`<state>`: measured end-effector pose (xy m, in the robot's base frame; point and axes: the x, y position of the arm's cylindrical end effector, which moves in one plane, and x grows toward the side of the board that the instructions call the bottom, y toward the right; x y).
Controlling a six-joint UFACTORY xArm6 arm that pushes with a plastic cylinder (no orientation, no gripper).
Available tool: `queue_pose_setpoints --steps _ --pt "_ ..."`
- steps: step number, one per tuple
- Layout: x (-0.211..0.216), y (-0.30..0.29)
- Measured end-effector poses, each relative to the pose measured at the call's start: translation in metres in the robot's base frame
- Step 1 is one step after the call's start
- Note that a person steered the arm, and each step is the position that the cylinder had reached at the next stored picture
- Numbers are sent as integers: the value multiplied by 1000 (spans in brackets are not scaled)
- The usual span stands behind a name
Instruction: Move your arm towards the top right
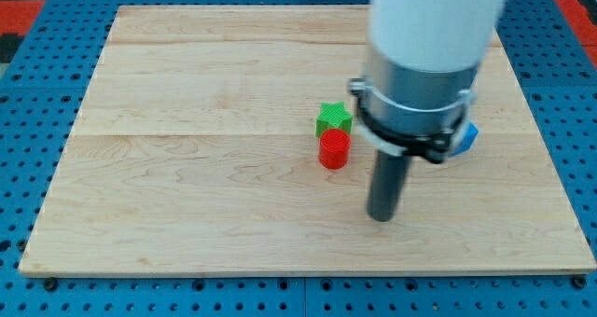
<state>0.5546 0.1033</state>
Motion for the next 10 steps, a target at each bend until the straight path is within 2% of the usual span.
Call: queue_pose_setpoints --steps 2,4,10 --pt "-1 123" --pt "-43 188" --pt "-272 191"
